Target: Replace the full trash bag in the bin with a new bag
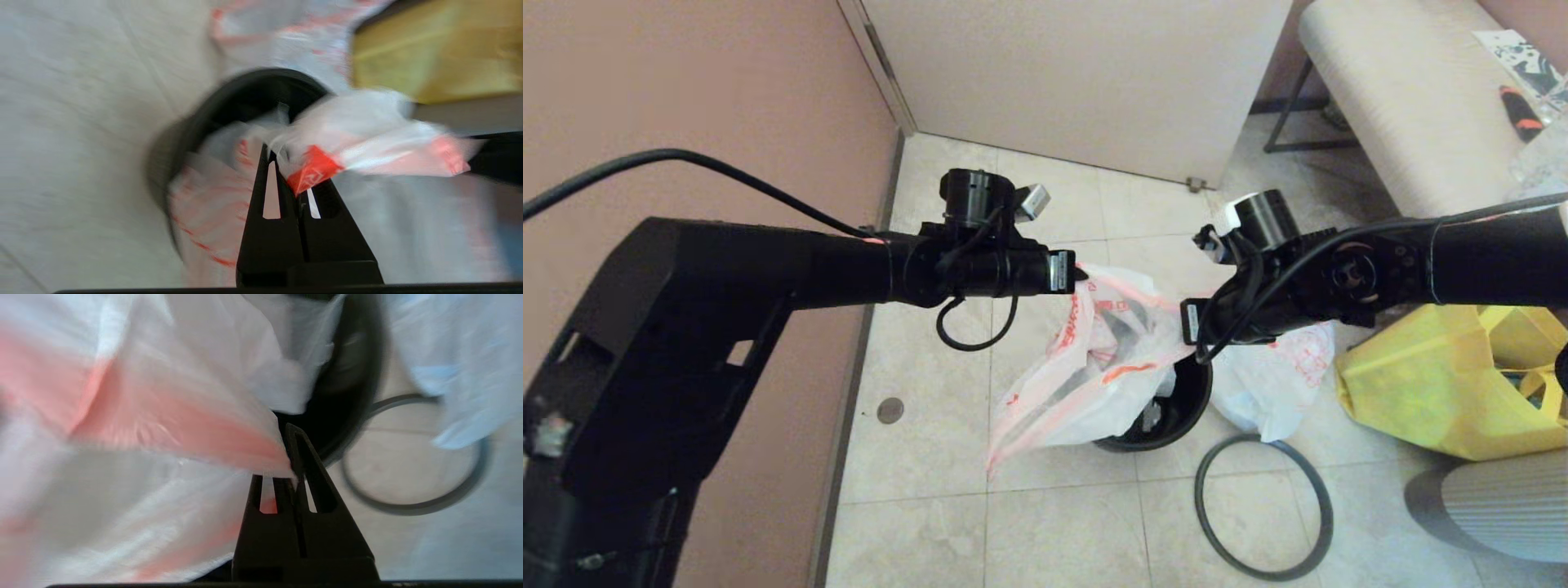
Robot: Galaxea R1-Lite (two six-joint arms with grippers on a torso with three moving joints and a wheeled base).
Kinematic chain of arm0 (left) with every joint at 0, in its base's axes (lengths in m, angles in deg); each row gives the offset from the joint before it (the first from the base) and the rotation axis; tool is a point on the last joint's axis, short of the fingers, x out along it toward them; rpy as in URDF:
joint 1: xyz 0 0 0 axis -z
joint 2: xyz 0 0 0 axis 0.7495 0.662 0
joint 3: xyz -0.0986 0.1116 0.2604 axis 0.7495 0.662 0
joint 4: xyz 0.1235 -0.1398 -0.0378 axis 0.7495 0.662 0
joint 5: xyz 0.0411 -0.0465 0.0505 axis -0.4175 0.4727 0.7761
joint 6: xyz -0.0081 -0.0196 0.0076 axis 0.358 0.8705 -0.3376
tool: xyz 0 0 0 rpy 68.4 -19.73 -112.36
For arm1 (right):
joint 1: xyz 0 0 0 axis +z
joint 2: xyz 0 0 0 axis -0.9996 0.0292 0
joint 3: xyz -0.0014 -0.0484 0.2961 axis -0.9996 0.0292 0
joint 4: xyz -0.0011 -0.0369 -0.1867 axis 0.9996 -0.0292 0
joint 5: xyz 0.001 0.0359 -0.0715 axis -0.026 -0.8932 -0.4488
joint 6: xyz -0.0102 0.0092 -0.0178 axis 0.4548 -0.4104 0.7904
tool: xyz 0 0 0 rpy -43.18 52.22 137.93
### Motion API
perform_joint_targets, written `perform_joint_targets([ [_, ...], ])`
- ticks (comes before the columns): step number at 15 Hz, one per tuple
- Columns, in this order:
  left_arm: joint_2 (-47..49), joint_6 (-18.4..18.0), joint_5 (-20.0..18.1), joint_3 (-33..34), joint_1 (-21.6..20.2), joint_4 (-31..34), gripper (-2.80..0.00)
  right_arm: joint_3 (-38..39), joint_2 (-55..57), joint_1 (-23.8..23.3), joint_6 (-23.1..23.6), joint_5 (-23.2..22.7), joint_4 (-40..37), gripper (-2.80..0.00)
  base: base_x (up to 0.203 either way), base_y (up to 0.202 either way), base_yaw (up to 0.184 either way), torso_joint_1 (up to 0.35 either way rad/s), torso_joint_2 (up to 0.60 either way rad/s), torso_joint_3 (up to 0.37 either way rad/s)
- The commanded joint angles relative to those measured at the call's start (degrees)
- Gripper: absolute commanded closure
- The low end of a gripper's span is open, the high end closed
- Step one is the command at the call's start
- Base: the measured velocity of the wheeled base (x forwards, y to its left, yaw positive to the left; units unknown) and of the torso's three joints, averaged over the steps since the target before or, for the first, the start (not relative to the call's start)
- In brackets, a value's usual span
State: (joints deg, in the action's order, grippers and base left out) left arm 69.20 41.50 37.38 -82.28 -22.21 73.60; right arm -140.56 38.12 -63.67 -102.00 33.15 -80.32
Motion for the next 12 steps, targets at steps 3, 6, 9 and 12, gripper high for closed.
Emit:
perform_joint_targets([
  [3,3.77,-1.43,3.02,-1.26,0.79,-1.34,0.0,0.22,0.9,-4.91,3.24,-1.52,0.03,0.0,0.0,0.0,0.0,0.0,0.0,0.0],
  [6,3.12,-1.13,4.16,-0.58,1.89,-1.25,0.0,0.32,0.87,-6.16,3.19,-2.35,0.37,0.0,0.0,0.0,0.0,0.0,0.0,0.0],
  [9,3.46,-1.54,5.14,-1.97,2.73,-2.08,0.0,-0.04,2.15,-6.73,3.61,-3.21,5.84,0.0,0.0,0.0,0.0,0.0,0.0,0.0],
  [12,4.17,-2.17,7.02,-2.1,2.6,-6.14,-2.8,-0.53,3.16,-7.9,8.76,-4.91,11.24,0.0,0.0,0.0,0.0,0.0,0.0,0.0],
])
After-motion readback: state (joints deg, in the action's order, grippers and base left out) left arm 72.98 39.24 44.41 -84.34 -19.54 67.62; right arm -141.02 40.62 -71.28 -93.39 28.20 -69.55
